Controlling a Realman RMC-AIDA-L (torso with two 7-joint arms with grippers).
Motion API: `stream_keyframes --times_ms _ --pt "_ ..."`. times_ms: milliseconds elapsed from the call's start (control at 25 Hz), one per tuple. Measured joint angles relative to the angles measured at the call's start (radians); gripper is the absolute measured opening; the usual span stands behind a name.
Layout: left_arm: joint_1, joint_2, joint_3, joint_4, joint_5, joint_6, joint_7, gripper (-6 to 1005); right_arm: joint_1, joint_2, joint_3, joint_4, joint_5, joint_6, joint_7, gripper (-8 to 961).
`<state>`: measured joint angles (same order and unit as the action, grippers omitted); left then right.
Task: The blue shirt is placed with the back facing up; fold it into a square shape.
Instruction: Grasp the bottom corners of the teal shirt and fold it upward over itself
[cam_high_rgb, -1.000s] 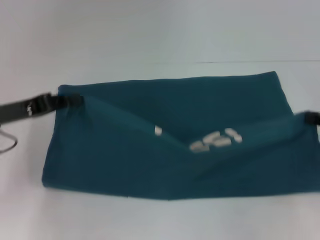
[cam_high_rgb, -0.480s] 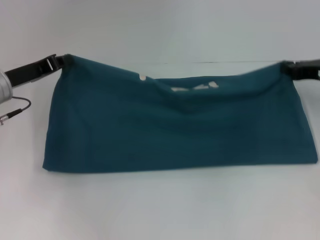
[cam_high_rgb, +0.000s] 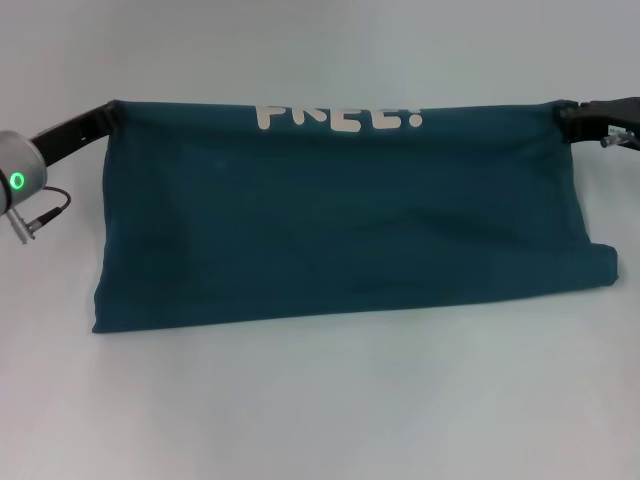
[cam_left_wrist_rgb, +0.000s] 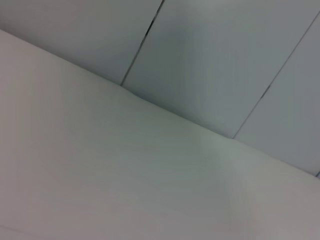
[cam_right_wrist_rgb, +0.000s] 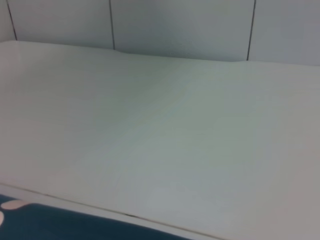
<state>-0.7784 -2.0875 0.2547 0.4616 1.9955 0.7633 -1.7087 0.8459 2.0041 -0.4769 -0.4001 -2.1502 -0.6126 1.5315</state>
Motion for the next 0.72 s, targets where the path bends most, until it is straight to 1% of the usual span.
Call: stream_keyframes --times_ms 160,520,720 --pt "-0.014 0.0 0.0 -0.017 -0.006 -0.036 0.028 94 0.007 0.001 0.0 0.013 0.004 0.023 -0.011 78" --pt "-0.012 0.0 0.0 -0.021 -0.01 -0.045 0.034 99 0.007 0.002 0.0 0.024 0.004 0.03 -0.015 86" --pt "-0.011 -0.009 0.0 -0.017 -0.012 -0.058 0.035 102 0.007 0.005 -0.005 0.025 0.003 0.043 -0.025 90"
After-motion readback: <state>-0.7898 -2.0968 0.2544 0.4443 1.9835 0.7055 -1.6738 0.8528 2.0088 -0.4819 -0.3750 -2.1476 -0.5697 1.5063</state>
